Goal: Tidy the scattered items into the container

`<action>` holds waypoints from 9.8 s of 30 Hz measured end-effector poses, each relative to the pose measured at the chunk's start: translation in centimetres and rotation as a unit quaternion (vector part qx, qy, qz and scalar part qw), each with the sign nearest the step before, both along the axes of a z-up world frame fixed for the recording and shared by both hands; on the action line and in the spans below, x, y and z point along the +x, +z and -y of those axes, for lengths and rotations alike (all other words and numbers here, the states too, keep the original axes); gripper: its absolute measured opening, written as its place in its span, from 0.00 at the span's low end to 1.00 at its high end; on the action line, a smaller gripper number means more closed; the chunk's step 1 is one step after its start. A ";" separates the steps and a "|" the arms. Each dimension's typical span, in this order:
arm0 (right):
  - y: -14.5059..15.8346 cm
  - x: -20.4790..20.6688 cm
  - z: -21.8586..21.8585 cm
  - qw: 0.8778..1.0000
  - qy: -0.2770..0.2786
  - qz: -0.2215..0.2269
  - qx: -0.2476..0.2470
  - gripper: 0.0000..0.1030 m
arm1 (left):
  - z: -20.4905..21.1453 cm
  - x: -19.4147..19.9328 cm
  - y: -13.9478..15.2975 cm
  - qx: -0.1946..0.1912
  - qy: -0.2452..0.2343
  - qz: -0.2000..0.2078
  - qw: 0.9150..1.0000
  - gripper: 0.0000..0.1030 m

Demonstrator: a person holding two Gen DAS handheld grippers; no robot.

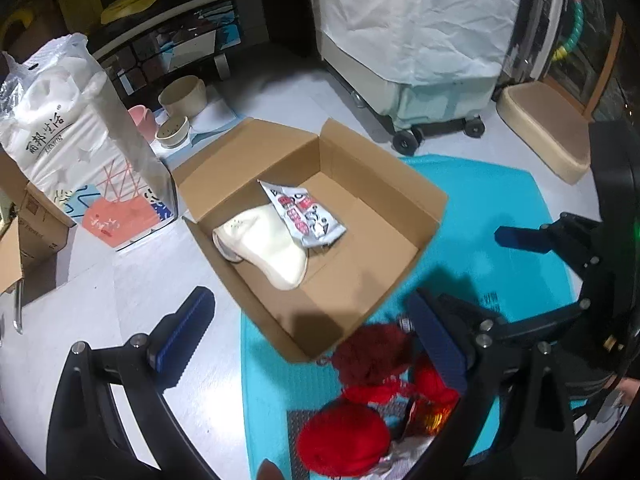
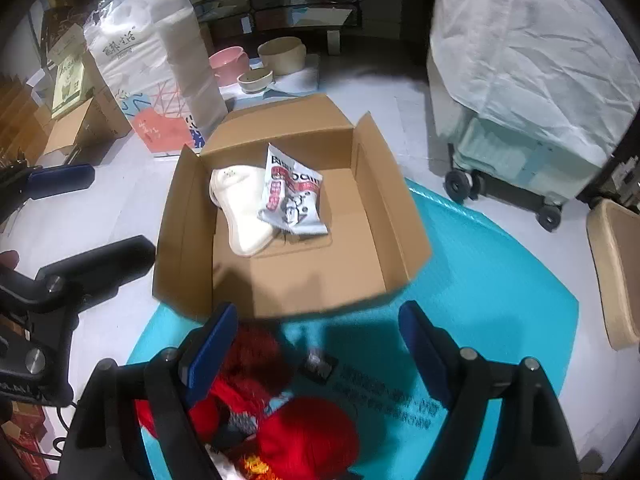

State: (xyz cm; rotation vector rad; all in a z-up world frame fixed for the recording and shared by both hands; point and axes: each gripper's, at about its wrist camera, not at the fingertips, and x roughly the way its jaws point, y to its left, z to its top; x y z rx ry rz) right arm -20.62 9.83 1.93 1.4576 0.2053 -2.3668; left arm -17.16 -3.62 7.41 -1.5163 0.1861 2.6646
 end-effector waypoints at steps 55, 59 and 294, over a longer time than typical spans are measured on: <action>-6.1 19.6 -3.5 0.998 -0.009 0.054 0.016 0.81 | 0.6 18.0 -6.9 0.003 -0.001 0.068 0.998 1.00; -6.9 20.3 -3.1 0.998 -0.007 0.061 0.012 0.81 | 0.5 18.1 -7.9 0.011 0.002 0.078 0.997 1.00; -8.0 -12.9 0.8 0.998 -0.055 0.019 -0.025 0.11 | 0.8 -14.9 -11.4 0.013 -0.003 0.066 0.998 0.66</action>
